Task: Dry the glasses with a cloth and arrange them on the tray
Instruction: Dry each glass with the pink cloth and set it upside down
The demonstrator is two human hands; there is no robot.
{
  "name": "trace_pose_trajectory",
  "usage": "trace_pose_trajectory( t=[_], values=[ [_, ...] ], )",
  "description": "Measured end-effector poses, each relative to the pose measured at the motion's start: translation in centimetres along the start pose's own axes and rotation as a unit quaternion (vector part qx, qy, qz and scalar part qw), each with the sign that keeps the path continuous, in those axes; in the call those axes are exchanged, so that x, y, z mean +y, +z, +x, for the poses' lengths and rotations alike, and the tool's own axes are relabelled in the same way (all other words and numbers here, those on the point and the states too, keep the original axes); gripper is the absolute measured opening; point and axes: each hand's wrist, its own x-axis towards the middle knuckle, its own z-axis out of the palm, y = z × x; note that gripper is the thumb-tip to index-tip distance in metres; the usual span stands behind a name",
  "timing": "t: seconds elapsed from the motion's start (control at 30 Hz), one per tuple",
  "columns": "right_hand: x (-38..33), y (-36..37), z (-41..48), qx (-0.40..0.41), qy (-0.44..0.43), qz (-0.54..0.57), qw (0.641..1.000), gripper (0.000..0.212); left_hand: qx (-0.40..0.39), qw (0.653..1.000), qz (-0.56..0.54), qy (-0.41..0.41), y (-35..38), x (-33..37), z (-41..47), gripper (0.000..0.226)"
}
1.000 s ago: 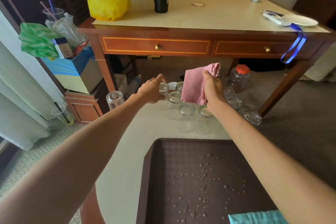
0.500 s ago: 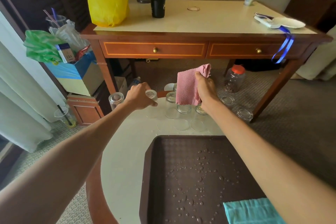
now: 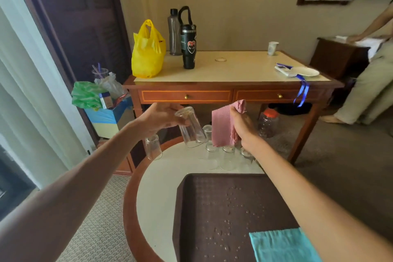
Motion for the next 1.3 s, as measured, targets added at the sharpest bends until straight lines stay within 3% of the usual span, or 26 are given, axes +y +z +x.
trace_pose_trajectory(
  t=[0.23, 0.37, 0.5, 0.7, 0.9, 1.0, 1.03, 1.17, 1.27, 1.3],
  values=[
    [-3.2, -3.0, -6.3, -0.074, -0.065, -0.032, 0.995, 0.054, -0.05, 0.989, -0.135, 0.024, 1.2, 6.6, -5.9, 0.063],
    [-4.5, -4.2, -9.0, -0.099, -0.077, -0.021, 0.992, 0.06, -0.031, 0.99, -0.134, 0.025, 2.6, 8.5, -7.8, 0.052],
    [-4.7, -4.6, -9.7, -0.098, -0.065, 0.007, 0.993, 0.053, -0.018, 0.986, -0.162, 0.032, 3.7, 9.9, -8.8, 0.025],
    [-5.1, -4.2, -10.2, -0.125, -0.029, 0.055, 0.99, 0.036, -0.033, 0.978, -0.205, 0.019, 5.1, 10.7, -9.6, 0.026],
    [-4.9, -2.7, -10.5, -0.11, -0.036, 0.057, 0.992, 0.078, -0.04, 0.97, -0.238, 0.012, 7.2, 10.6, -9.7, 0.038],
    [-2.7, -1.7, -6.9, -0.126, -0.023, 0.061, 0.99, 0.135, -0.009, 0.978, -0.207, 0.02, 7.7, 10.8, -9.3, 0.042],
    [-2.1, -1.4, -5.8, -0.136, -0.02, 0.073, 0.988, 0.145, 0.004, 0.982, -0.186, 0.026, 7.9, 10.9, -9.2, 0.045],
    [-2.6, -1.3, -6.2, -0.125, -0.031, 0.124, 0.984, 0.141, 0.067, 0.994, -0.064, 0.056, 9.0, 11.5, -9.1, 0.043],
    [-3.1, -1.7, -6.3, -0.125, -0.052, 0.171, 0.976, 0.12, 0.079, 0.994, -0.062, 0.044, 9.9, 11.5, -9.3, 0.04],
    [-3.5, -1.9, -6.8, -0.122, -0.048, 0.188, 0.973, 0.121, 0.09, 0.992, -0.07, 0.046, 10.2, 11.3, -9.3, 0.043]
  ],
)
